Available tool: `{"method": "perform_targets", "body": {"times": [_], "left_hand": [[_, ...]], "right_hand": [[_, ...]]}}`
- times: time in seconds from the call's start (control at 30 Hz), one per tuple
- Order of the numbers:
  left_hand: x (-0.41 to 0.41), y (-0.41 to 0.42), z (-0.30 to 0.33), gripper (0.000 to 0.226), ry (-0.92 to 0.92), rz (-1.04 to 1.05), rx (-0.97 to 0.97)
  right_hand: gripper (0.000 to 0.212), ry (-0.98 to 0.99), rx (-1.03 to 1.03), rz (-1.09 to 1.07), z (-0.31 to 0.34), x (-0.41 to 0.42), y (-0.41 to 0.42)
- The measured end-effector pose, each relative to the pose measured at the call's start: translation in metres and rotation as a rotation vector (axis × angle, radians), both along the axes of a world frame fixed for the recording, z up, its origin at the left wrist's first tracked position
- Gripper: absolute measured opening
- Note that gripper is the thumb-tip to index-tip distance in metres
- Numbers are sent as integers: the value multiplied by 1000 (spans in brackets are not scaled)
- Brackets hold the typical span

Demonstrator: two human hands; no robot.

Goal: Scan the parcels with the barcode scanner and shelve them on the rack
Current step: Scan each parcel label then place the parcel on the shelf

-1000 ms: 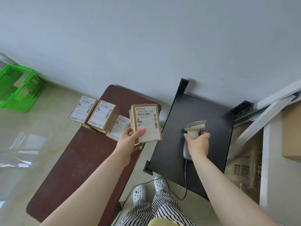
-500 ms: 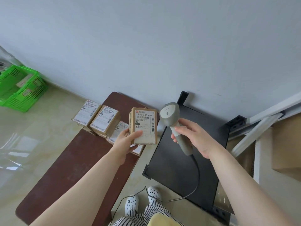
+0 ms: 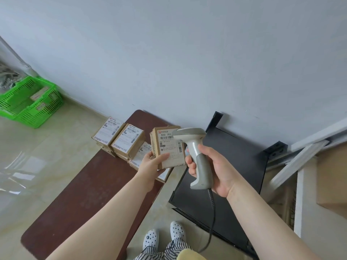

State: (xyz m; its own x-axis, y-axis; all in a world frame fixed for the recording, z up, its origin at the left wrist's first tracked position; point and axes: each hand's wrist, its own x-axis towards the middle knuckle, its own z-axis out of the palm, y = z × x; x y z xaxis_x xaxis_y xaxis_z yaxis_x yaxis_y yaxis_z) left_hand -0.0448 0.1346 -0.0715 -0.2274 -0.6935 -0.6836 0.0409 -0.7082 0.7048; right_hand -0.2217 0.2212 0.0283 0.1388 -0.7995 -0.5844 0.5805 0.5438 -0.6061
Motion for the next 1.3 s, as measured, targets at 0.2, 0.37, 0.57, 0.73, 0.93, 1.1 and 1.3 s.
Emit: {"method": "perform_targets", "body": {"times": [0.2,0.37,0.57,0.73,0.93,1.1,1.3], "left_hand": [[-3,2,3,50,1,-18,3],[-4,2,1,54,-1,-20,8],[2,-2,0,56,-15,-37,8],[12,-13,9,74,-40,-68,-36],[18,-22,20,73,-38,-78,-41],[18,-21,20,73,-46,-78,-39],[19,-22,18,72,-61,-63,-31]], "right_hand": [[51,30,-12,-17,2,11,2],[44,46,-13,-26,1,10,2],[41,102,-38,9,-2,-1,3],[30,549,-113,245,7,-24,0],[28,672,-147,469,12,-41,-7],[24,677,-189,500,8,-42,-8],[25,652,-190,526,4,-43,-6]]}}
